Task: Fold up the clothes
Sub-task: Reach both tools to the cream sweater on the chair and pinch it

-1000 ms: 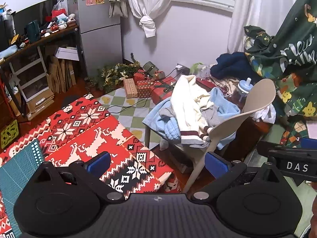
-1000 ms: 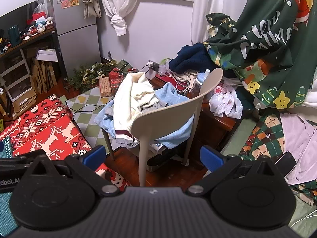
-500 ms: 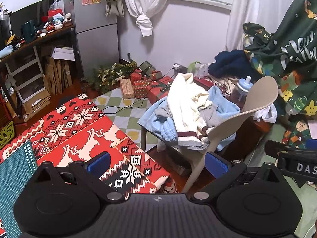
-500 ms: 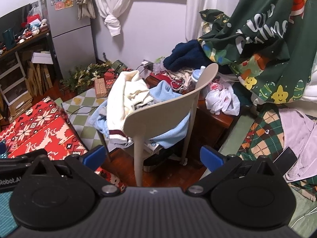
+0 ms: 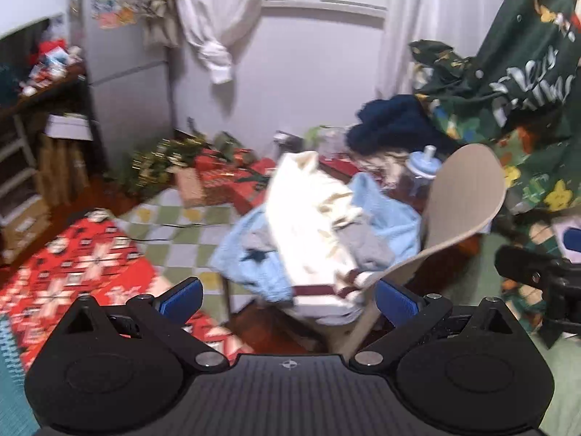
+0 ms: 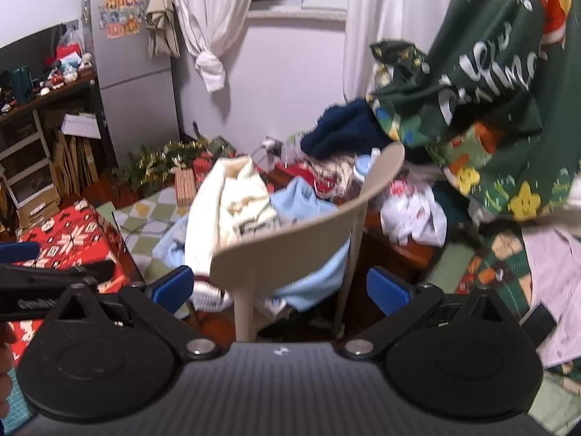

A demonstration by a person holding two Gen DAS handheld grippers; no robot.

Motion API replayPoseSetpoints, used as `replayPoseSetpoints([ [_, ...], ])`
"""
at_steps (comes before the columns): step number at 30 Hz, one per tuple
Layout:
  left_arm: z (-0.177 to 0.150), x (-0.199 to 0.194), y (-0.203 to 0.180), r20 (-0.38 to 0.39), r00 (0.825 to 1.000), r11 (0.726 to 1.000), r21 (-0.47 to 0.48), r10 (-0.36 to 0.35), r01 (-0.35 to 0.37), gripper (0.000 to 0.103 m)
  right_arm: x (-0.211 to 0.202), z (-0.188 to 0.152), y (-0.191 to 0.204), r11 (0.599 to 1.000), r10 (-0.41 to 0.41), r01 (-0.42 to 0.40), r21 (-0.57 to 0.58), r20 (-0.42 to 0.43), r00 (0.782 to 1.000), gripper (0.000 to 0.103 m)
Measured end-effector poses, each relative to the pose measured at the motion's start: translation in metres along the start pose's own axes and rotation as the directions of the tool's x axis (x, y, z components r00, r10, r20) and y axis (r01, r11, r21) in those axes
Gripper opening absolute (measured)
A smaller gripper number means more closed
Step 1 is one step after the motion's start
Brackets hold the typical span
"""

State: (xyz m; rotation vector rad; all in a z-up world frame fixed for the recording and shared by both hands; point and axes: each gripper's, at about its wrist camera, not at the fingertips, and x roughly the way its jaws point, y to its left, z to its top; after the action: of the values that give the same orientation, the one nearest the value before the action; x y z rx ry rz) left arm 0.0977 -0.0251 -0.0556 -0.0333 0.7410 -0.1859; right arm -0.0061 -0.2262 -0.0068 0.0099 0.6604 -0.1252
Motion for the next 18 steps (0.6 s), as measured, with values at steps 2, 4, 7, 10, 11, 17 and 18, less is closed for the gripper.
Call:
replayPoseSetpoints([
  [2, 0.009, 0.018, 0.002, -0.012, 0.999, 0.999, -0.016, -0.037, 0.036, 0.102, 0.008, 0.011, 0.001, 1.0, -0.002, 0.003, -0.011, 0.029, 1.0, 0.103],
  [4, 0.018, 0.039, 0.006, -0.031, 0.998, 0.997, -0.044, -0.061, 0.059, 0.102, 0.017, 0.023, 0.002, 1.0, -0.004, 0.006, -0.023, 0.059, 0.998, 0.103],
  [7, 0.03, 0.075, 0.011, -0.074, 0.994, 0.994, -0.081, -0.076, 0.07, 0.1, 0.03, 0.041, 0.003, 0.999, -0.004, 0.008, -0.036, 0.103, 0.995, 0.103],
  [10, 0.038, 0.119, 0.018, -0.153, 0.983, 0.988, -0.13, -0.098, 0.078, 0.092, 0.051, 0.058, 0.005, 0.999, 0.013, -0.009, -0.033, 0.107, 0.994, 0.103],
  [11, 0.04, 0.131, 0.02, -0.172, 0.979, 0.986, -0.144, -0.114, 0.09, 0.091, 0.058, 0.064, 0.005, 0.999, 0.02, -0.017, -0.03, 0.1, 0.995, 0.103],
  [17, 0.041, 0.201, 0.019, -0.258, 0.957, 0.983, -0.154, -0.136, 0.098, 0.076, 0.102, 0.082, 0.008, 0.999, 0.03, -0.031, 0.009, 0.051, 0.998, 0.103],
  [18, 0.04, 0.209, 0.018, -0.269, 0.952, 0.983, -0.153, -0.143, 0.104, 0.073, 0.109, 0.082, 0.009, 0.999, 0.029, -0.029, 0.016, 0.04, 0.999, 0.103],
])
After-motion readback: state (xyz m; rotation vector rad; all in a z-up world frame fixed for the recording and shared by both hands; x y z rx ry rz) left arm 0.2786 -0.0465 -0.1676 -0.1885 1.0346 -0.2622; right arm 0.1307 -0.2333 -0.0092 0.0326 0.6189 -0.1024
